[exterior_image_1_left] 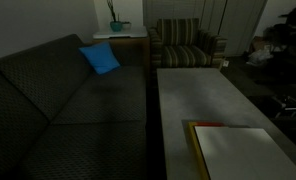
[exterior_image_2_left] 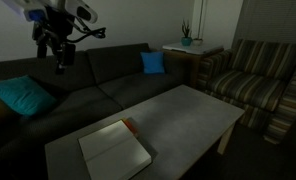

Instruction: Close the book

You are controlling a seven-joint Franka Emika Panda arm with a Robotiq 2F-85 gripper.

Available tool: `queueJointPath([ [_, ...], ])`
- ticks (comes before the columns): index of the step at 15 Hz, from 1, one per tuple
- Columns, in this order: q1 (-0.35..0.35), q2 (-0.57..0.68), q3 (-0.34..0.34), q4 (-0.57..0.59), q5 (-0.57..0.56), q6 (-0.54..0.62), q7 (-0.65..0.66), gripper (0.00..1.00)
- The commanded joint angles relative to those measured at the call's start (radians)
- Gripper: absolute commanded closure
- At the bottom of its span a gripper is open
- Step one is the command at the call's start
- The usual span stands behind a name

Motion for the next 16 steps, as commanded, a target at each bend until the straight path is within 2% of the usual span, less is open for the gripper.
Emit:
queueJointPath([
  [1, -0.051, 0.181, 0.036, 0.123, 0.016, -0.009, -0.032, 0.0],
  [8, -0.134, 0.533, 0.114, 0.402, -0.027, -0.058, -0.017, 0.0],
  [10, -0.168, 0.643, 0.164, 0.49, -0.021, -0.111, -0.075, 0.0],
  [11, -0.154, 0.542, 0.15, 0.39, -0.031, -0.039, -0.02, 0.0],
  [14, -0.168, 0.647, 0.178, 0.471, -0.033, -0.064, -0.043, 0.0],
  [15, -0.17, 0.655, 0.179, 0.48, -0.033, -0.067, -0.044, 0.0],
  [16, -0.146, 0.606, 0.164, 0.437, -0.051, -0.035, -0.01, 0.0],
])
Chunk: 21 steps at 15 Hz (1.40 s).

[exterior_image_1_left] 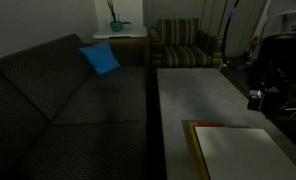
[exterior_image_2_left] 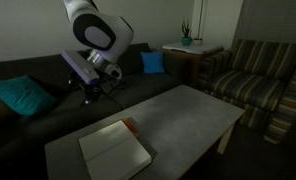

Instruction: Close the book

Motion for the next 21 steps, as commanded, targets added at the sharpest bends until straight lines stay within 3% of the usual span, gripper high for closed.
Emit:
queueJointPath([
  [1, 0.023, -0.074, 0.003, -0.069, -0.058, 0.094, 0.102, 0.0],
  [5, 0.096, -0.044, -0.018, -0.04, -0.148, 0.248, 0.34, 0.0],
  [8, 0.135, 0.007, -0.021, 0.0, -0.211, 0.3, 0.46, 0.0],
  [10, 0.133, 0.057, -0.014, 0.034, -0.232, 0.308, 0.484, 0.0],
  [11, 0.094, 0.094, 0.018, 0.067, -0.22, 0.256, 0.432, 0.0],
  [12, 0.115, 0.029, 0.011, 0.008, -0.224, 0.29, 0.471, 0.0],
  [16, 0.104, 0.095, 0.014, 0.053, -0.225, 0.288, 0.456, 0.0],
  [17, 0.127, 0.096, -0.006, 0.056, -0.247, 0.301, 0.478, 0.0],
  [21, 0.114, 0.213, -0.007, 0.179, -0.251, 0.283, 0.491, 0.0],
])
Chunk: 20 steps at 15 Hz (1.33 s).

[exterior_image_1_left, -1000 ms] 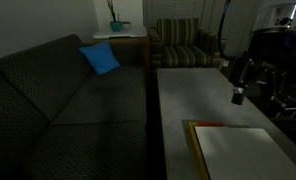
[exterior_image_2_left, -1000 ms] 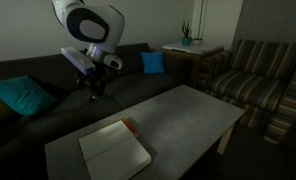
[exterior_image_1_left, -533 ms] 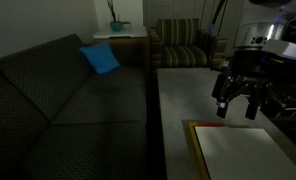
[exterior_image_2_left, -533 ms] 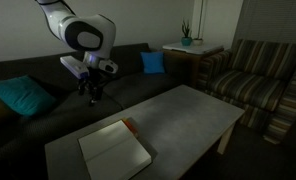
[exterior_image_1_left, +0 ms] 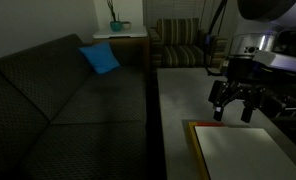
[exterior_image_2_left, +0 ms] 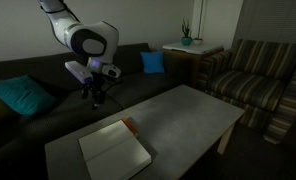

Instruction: Close the book

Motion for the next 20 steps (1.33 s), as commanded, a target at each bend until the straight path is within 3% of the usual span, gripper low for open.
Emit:
queueJointPath([
  [1, -0.014, 0.134, -0.003, 0.137, -0.019, -0.014, 0.013, 0.0],
  [8, -0.022, 0.378, -0.007, 0.406, -0.016, -0.088, 0.073, 0.0],
  [12, -0.022, 0.479, 0.003, 0.559, -0.035, -0.23, 0.053, 0.0],
  [13, -0.019, 0.432, -0.002, 0.475, -0.019, -0.15, 0.064, 0.0],
  [20, -0.016, 0.489, 0.023, 0.536, -0.016, -0.209, 0.054, 0.0],
])
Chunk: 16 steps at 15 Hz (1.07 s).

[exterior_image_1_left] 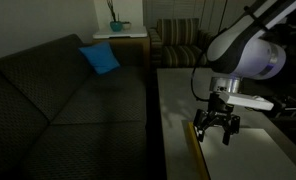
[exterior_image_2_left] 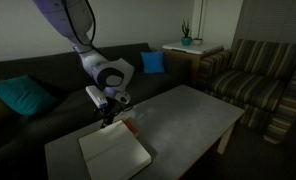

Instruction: Close the book

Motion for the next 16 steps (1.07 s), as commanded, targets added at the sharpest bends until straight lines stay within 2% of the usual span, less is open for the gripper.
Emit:
queueJointPath([
  [1, -0.006, 0.052, 0.037, 0.046, -0.006, -0.059, -0.008, 0.0],
  [9, -0.011, 0.131, 0.069, 0.064, 0.015, -0.084, 0.002, 0.0],
  [15, -0.004, 0.225, 0.118, 0.163, 0.02, -0.155, -0.016, 0.0],
  [16, -0.006, 0.181, 0.118, 0.097, 0.04, -0.145, -0.028, 0.0],
])
